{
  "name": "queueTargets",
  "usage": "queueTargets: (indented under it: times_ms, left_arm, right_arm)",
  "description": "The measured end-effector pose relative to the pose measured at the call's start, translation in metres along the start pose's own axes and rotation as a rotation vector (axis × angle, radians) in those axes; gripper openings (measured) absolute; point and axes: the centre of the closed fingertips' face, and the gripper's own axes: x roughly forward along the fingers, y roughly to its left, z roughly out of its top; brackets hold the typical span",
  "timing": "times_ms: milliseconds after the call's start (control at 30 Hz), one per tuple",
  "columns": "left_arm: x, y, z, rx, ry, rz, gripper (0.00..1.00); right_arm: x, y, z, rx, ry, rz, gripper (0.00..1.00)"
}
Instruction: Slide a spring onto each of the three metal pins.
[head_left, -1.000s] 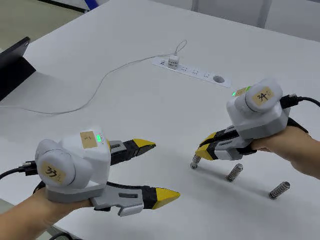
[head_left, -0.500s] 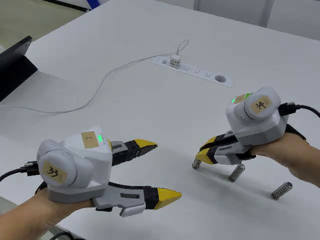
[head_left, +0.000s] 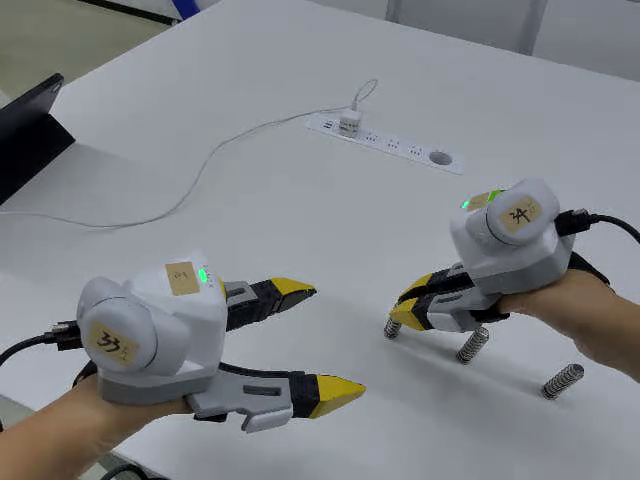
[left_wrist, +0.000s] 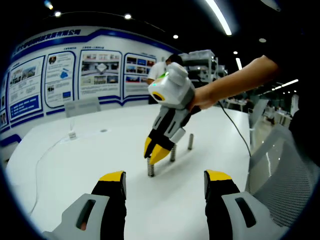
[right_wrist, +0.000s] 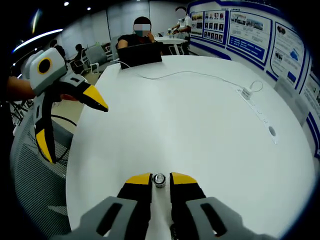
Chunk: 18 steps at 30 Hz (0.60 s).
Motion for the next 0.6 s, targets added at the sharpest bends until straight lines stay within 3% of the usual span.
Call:
queueTargets:
  times_ms: [333, 600]
  left_arm:
    - [-0.001, 0.0, 0.001, 0.001, 0.002, 0.005, 0.64]
    - [0.0, -0.003, 0.001, 0.005, 0.008, 0.002, 0.64]
  right_arm:
    - [-0.015, 0.0, 0.007, 0.018, -0.056, -0.024, 0.17]
    - [-0.04, -0.003, 0.007, 0.017, -0.14, -0.091, 0.21]
